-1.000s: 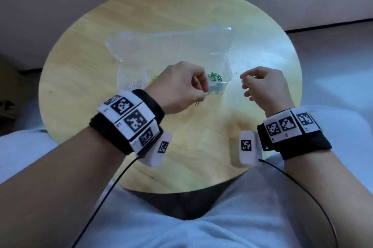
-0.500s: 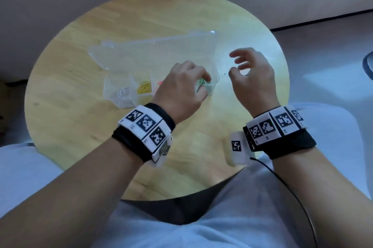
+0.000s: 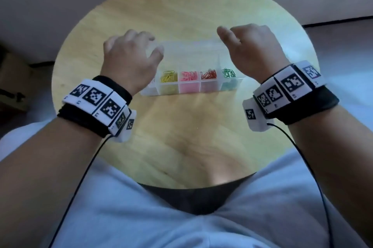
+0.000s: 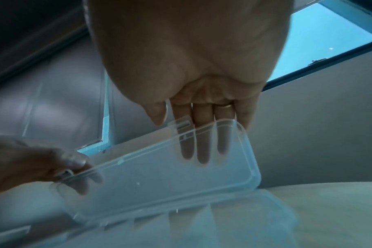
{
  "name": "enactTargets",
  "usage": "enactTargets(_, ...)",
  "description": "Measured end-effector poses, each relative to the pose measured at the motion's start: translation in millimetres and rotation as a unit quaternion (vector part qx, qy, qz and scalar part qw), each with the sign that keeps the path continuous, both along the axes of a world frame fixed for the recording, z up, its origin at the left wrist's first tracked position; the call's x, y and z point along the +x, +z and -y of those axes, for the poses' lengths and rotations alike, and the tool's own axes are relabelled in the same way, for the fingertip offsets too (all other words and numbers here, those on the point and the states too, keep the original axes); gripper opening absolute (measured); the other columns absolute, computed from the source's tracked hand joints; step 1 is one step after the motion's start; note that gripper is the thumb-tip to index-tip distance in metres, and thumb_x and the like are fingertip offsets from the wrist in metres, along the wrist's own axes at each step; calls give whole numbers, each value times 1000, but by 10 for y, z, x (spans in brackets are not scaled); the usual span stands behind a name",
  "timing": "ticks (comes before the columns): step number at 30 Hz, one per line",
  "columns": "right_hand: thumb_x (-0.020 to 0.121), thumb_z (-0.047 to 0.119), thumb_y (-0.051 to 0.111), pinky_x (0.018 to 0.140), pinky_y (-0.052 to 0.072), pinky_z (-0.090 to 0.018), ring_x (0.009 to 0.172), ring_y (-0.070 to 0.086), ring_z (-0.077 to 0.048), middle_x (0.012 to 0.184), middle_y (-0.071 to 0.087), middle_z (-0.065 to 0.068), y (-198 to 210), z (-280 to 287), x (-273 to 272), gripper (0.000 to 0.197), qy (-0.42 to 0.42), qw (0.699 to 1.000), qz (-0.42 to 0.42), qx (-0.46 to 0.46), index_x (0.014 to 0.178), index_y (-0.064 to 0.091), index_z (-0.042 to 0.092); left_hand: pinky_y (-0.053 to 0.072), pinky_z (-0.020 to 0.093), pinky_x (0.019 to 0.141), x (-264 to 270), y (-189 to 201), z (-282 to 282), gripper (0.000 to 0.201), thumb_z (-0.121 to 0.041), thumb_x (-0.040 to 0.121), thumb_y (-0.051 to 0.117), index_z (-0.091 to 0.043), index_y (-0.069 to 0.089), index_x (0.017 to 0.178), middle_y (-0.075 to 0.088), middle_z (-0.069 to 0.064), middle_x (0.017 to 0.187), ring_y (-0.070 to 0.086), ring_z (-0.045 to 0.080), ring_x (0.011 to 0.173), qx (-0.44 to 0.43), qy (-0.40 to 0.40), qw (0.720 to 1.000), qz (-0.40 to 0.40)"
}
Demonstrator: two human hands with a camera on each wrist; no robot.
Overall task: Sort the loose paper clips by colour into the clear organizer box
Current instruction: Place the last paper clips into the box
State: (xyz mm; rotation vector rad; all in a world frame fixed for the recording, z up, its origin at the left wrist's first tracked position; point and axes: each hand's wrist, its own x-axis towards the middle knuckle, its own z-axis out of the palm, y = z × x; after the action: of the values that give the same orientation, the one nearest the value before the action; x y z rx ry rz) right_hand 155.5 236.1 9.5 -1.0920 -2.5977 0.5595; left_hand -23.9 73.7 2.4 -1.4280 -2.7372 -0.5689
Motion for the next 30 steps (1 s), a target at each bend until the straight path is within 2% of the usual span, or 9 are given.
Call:
enactTargets(3,100,45,37,68,41,-38,84,54,-35,76,64,-10,-192,126,185,50,22,998,52,-3,72,63,13,43,42,96,130,-185,157,54,-53,95,38,-17,60,128,50,7,125,52,27,115,-42,-34,997,51)
enactTargets(5,100,38,42,86,46,-38,109,57,-34,119,67,-4,-296,198,265,33,44,996,76,2,111,69,24,41,41,100,184,-278,206,53,-47,96,35,-16,57,133,44,7,140,46,26,127,-77,-47,995,50)
enactTargets(7,99,31,42,90,46,-42,113,55,-37,136,56,-4,-379,211,306,34,79,989,121,29,129,57,23,32,41,108,179,-335,207,47,-30,100,33,-16,45,143,29,7,156,32,26,139,-149,-72,986,19)
enactTargets(9,98,25,42,79,46,-41,100,56,-39,131,54,-6,-437,198,296,32,95,980,160,65,127,52,18,31,44,110,132,-345,185,51,-18,98,32,-18,33,149,20,7,160,27,29,141,-220,-103,970,-32)
enactTargets(12,99,25,45,77,48,-42,96,56,-39,129,54,-6,-448,144,255,29,92,974,189,83,126,51,17,44,48,99,45,-233,127,54,-11,94,38,-21,35,147,33,6,152,42,33,128,-277,-135,946,-98)
enactTargets(16,98,28,52,89,49,-47,115,57,-36,134,58,-6,-439,23,218,36,97,972,201,75,133,52,22,46,39,92,-24,-105,62,49,-29,96,50,-27,41,144,45,5,144,52,30,120,-319,-176,917,-160)
enactTargets(21,92,22,62,96,47,-46,121,55,-33,135,60,-5,-491,4,186,49,67,981,174,59,139,50,31,49,40,83,-94,-166,104,46,-26,82,72,-26,58,126,57,1,129,59,28,106,-214,-149,958,-119)
enactTargets(26,90,23,66,94,48,-42,118,57,-34,133,61,-6,-486,50,177,51,35,986,154,58,138,52,33,50,38,69,-20,-239,95,39,-14,83,69,-22,57,118,61,3,112,60,32,92,-171,-118,969,-130)
enactTargets(30,85,20,67,80,47,-37,100,59,-38,117,66,-13,-434,144,131,50,12,985,159,65,133,58,30,50,37,73,-41,-286,142,41,-33,81,65,-23,58,120,63,-1,115,61,28,95,-156,-118,973,-120)
